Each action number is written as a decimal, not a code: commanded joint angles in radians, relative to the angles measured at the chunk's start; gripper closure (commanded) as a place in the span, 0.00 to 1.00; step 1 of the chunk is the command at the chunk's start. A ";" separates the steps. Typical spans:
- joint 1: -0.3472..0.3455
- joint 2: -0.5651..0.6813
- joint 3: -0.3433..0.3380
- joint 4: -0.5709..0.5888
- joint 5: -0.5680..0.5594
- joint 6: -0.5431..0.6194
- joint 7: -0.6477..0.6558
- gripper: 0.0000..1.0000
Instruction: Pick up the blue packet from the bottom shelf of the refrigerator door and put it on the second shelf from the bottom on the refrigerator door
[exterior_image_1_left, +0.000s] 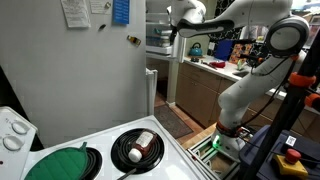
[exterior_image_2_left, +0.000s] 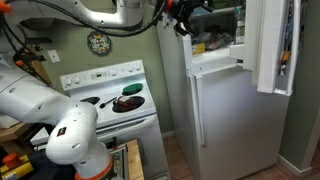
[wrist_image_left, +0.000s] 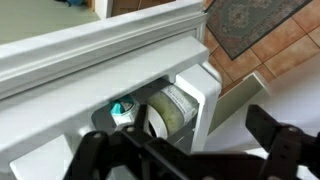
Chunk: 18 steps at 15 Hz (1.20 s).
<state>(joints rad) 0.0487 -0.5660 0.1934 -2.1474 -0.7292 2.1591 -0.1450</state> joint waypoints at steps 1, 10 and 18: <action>-0.016 0.056 -0.015 0.000 -0.193 0.138 -0.011 0.00; -0.023 0.152 -0.048 0.003 -0.540 0.293 0.169 0.04; -0.008 0.203 -0.056 0.021 -0.744 0.392 0.374 0.20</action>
<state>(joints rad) 0.0291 -0.3895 0.1526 -2.1455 -1.3811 2.5111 0.1514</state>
